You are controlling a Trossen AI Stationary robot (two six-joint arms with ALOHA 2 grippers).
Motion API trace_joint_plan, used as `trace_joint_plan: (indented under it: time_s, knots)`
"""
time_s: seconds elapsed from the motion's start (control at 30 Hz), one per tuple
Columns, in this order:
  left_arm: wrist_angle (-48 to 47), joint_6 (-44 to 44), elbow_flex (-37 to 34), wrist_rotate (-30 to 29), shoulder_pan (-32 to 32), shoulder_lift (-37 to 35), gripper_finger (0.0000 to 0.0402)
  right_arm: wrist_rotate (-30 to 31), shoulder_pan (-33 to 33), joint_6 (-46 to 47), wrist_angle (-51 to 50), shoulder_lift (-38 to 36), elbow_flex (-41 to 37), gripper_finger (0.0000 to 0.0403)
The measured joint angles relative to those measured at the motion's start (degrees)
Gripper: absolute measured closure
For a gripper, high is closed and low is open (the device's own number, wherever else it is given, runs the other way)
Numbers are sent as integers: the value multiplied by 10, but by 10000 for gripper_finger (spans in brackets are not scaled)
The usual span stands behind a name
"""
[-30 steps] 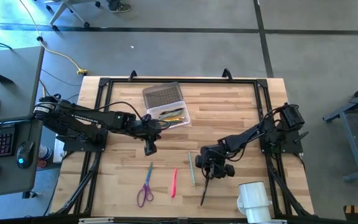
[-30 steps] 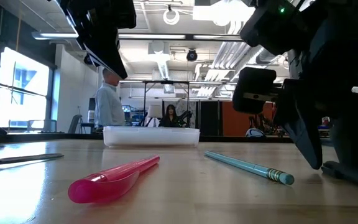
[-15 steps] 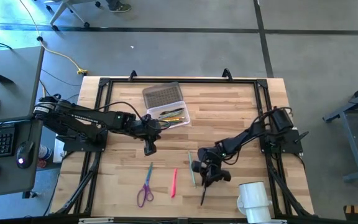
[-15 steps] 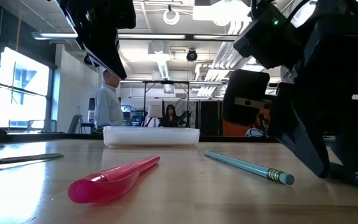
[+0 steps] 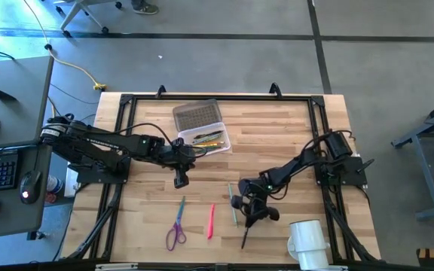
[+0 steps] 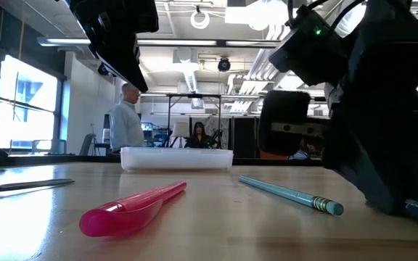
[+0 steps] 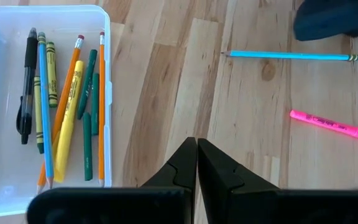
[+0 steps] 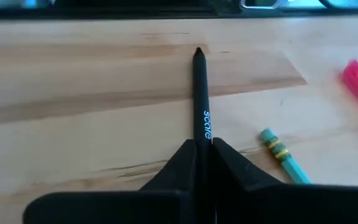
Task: Pick & place school supplies into a supply box
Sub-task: Put the black pen into the transparent supply box
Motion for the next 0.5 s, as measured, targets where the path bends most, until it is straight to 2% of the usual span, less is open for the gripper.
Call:
trace_joint_plan:
  time_s: [0.13,0.27,0.43,0.5]
  knots:
    - [0,0,0,0,0,0,351,-1,-25,51,4,-10,-1,385]
    - [0,7,0,0,0,0,351,22,-53,32,-4,-49,-4,394]
    - [-1,15,0,2,0,-6,351,127,-91,-8,-26,-117,-3,382]
    - [-1,15,0,2,0,-17,351,141,-107,-18,-42,-141,-3,385]
